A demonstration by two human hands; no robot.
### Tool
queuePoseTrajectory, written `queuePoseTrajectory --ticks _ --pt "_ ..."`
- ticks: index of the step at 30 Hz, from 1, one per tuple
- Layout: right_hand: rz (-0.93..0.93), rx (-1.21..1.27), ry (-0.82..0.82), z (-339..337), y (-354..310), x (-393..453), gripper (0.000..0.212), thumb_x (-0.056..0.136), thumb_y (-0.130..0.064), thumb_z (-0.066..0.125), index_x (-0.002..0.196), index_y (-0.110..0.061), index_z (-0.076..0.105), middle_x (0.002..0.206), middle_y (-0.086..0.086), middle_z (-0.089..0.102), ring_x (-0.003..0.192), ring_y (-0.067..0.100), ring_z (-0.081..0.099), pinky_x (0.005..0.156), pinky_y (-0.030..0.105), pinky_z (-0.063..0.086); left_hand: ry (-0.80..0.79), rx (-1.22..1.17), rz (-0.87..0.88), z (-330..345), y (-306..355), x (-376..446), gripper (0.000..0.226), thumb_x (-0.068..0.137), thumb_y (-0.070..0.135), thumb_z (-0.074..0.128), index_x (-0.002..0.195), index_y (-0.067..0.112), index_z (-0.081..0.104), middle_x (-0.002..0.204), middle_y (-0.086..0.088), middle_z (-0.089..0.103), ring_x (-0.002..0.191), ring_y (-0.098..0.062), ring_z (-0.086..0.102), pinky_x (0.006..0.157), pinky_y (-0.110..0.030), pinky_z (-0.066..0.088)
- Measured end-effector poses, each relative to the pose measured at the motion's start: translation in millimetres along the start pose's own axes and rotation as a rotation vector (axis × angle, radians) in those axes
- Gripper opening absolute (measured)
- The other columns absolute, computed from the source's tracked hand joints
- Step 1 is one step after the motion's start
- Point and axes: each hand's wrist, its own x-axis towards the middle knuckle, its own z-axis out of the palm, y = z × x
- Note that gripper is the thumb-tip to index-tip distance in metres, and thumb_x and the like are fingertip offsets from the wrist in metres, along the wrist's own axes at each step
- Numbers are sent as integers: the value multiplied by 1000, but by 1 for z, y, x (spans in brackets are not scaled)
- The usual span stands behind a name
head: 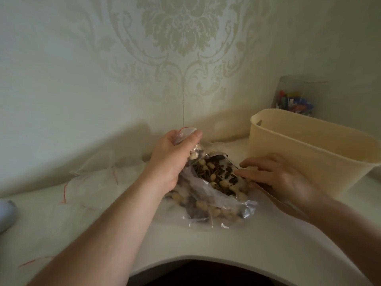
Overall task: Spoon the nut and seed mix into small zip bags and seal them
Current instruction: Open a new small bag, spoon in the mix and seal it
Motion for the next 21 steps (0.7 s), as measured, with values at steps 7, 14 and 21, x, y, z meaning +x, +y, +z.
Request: queuePoseTrajectory --ticks 7,14,21 --pt "270 241 209 -17 -32 21 35 107 -41 45 117 -23 73 109 -24 65 103 -9 60 92 6 42 -145 322 -123 1 -9 -5 63 69 57 87 119 25 67 107 1 77 90 -16 74 88 -39 61" --pt "347 323 42 -29 -68 60 48 107 -42 36 85 -9 63 67 4 63 61 19 60 62 39 47 -91 251 -159 6 -14 -6 36 72 41 87 104 30 74 94 5 81 94 -21 77 92 -49 63" --pt "694 424 211 -36 -59 65 34 110 -39 41 93 -26 67 79 -5 71 71 7 67 72 40 59 -170 310 -100 0 -12 -7 25 79 30 88 99 29 74 86 11 79 87 -12 75 80 -32 61"
